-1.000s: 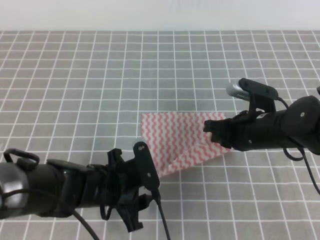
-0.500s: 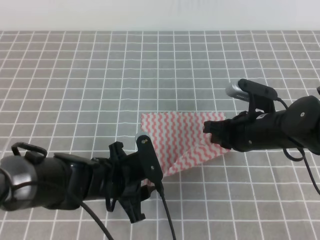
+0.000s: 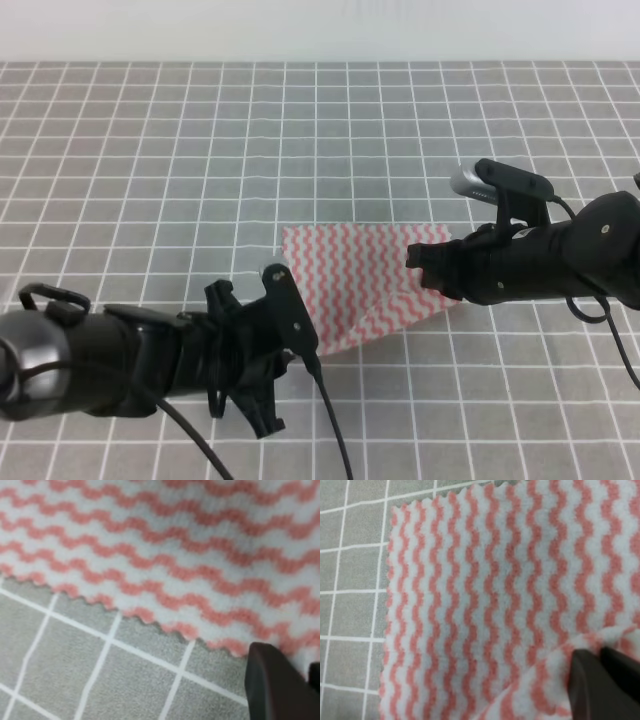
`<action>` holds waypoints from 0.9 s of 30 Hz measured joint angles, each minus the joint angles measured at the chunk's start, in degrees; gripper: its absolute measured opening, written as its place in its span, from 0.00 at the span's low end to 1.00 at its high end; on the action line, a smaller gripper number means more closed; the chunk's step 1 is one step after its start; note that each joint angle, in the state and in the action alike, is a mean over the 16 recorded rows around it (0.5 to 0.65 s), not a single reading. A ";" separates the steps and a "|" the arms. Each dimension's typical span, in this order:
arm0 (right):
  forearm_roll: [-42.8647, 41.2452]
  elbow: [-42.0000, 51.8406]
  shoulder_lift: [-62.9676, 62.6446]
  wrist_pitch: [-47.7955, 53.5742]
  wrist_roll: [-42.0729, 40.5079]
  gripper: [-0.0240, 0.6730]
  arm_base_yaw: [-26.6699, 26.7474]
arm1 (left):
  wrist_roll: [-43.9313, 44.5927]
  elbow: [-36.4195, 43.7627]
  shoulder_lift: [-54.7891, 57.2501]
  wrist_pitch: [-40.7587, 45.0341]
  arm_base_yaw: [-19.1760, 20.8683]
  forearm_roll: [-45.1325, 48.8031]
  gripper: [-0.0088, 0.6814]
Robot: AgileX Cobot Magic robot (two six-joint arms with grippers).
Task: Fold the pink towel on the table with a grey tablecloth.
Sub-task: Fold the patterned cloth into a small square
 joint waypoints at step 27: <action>-0.07 -0.01 0.06 -0.56 0.13 0.03 -1.01 | -15.47 -3.82 -1.05 -1.87 0.02 0.01 0.01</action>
